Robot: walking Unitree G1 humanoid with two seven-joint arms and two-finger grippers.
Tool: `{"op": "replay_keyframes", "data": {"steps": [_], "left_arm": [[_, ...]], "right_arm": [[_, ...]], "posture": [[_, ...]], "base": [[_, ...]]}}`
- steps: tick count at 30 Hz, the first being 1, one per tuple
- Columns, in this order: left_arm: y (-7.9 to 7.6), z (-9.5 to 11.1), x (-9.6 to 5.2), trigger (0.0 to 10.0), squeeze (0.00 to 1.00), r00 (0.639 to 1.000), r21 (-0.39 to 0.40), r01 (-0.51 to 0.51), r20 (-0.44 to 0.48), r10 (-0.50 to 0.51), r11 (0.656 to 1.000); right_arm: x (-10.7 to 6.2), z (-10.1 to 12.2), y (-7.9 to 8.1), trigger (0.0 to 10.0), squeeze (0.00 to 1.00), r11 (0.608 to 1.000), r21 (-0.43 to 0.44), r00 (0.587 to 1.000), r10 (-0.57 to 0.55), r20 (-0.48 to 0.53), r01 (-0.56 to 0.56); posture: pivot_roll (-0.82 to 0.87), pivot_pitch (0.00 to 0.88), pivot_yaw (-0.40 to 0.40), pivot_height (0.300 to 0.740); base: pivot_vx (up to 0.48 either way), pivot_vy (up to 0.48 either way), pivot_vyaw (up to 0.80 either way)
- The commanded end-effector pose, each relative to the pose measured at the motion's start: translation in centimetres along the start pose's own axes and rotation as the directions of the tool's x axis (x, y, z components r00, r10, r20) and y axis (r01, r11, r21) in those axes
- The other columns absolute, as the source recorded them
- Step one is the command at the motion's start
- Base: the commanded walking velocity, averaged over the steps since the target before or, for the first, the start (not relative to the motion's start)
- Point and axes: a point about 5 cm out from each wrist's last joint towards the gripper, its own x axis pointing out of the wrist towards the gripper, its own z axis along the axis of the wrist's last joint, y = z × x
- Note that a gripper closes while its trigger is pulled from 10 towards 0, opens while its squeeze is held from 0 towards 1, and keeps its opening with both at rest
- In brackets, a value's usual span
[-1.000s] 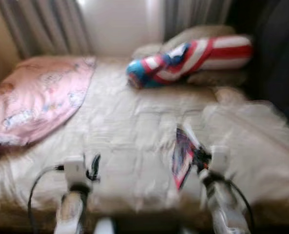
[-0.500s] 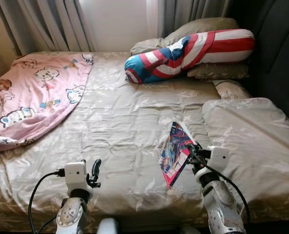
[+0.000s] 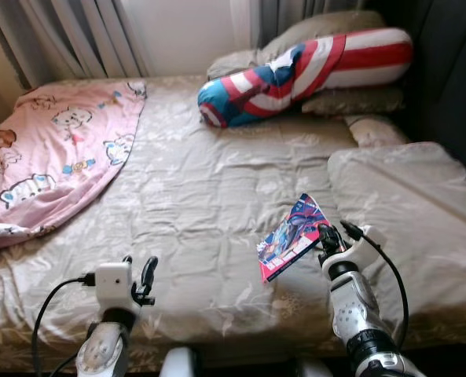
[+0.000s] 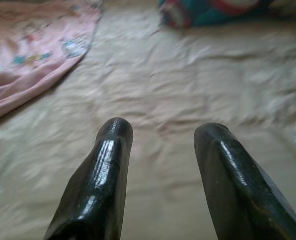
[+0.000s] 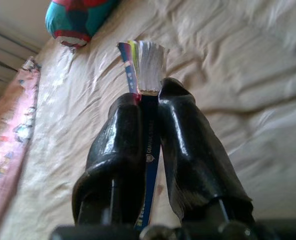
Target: Clean up the room
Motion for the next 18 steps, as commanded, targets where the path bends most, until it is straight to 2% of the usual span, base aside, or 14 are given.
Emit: {"op": "replay_keyframes", "data": {"steps": [1,8,11,14,16,18], "left_arm": [[0.5,0.5,-0.8,10.0,0.00,1.000,0.031,0.007,-0.009,-0.007,0.999],[1.4,1.7,-2.8,10.0,0.00,1.000,0.069,0.010,-0.016,-0.009,0.998],[1.5,2.1,-3.7,10.0,0.00,0.999,0.085,0.027,-0.034,-0.024,0.996],[1.4,2.5,-4.9,10.0,0.00,0.997,0.103,0.053,-0.068,-0.046,0.993],[1.5,2.9,-6.0,10.0,0.00,0.995,0.106,0.059,-0.090,-0.050,0.993],[1.6,3.0,-6.2,10.0,0.00,0.994,0.107,0.063,-0.099,-0.052,0.992]], "right_arm": [[0.9,1.0,1.4,10.0,0.00,0.996,0.059,0.998,0.060,0.030,-0.062],[1.6,2.7,1.2,10.0,0.00,0.985,0.173,0.996,0.006,0.087,-0.021],[1.4,2.9,-0.1,10.0,0.00,0.975,0.216,0.993,-0.080,0.090,0.059],[0.4,2.2,-2.6,10.0,0.00,0.941,0.280,0.975,-0.214,0.062,0.189],[-0.4,1.5,-3.8,10.0,0.00,0.935,0.248,0.962,-0.270,0.038,0.253],[-0.6,1.2,-4.2,10.0,0.00,0.932,0.234,0.956,-0.292,0.029,0.278]], "posture": [[0.19,0.147,0.098,0.653],[0.24,0.196,0.132,0.653],[0.26,0.217,0.145,0.653],[0.28,0.246,0.164,0.653],[0.29,0.270,0.180,0.653],[0.29,0.273,0.182,0.653]], "base": [[0.000,0.000,0.00],[0.000,0.000,0.00],[0.000,0.000,0.00],[0.000,0.000,0.00],[0.000,0.000,0.00],[0.000,0.000,0.00]]}}
